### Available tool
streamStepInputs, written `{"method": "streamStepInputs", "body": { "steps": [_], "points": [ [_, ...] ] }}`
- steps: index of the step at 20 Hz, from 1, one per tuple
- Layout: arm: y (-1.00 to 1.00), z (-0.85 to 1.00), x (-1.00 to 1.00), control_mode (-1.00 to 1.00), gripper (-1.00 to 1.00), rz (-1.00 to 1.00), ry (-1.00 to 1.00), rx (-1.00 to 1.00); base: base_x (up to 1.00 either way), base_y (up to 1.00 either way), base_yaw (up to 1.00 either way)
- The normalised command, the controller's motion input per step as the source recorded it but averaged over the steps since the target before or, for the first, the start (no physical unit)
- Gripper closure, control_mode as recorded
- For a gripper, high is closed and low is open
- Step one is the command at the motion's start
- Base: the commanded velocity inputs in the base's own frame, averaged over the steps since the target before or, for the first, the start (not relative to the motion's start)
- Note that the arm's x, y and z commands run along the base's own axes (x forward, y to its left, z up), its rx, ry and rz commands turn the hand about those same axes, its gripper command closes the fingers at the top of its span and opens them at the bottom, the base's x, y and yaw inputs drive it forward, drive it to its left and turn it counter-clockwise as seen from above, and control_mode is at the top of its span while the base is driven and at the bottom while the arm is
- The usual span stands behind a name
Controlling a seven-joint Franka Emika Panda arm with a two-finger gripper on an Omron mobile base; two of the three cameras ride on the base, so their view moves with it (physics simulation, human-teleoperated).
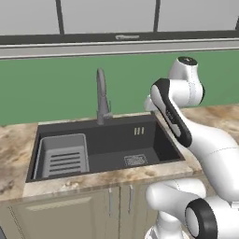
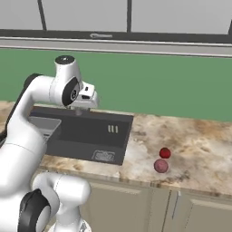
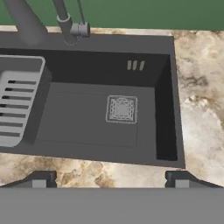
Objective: Turn on the sink faucet. Then move the onion from the counter to the sink. Turn off the sink. Move the vegetable from the sink to the pot next to the stove. Finally move the pot to the front left burner.
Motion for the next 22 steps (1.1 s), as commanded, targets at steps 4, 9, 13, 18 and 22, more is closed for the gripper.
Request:
{"method": "streamStepInputs", "body": {
  "steps": [4,9,13,18,22],
  "points": [
    [0.00,0.00,0.00,1.00,-1.00,0.00,0.00,0.00,0.06,-0.55,0.00],
    [0.00,0.00,0.00,1.00,-1.00,0.00,0.00,0.00,0.41,-0.19,-0.01],
    [0.00,0.00,0.00,1.00,-1.00,0.00,0.00,0.00,0.50,-0.16,-0.01],
    [0.00,0.00,0.00,1.00,-1.00,0.00,0.00,0.00,0.41,-0.05,0.00],
    [-0.01,-0.06,-0.02,-1.00,-1.00,0.01,-0.02,0.00,0.00,0.00,0.00]
  ]
}}
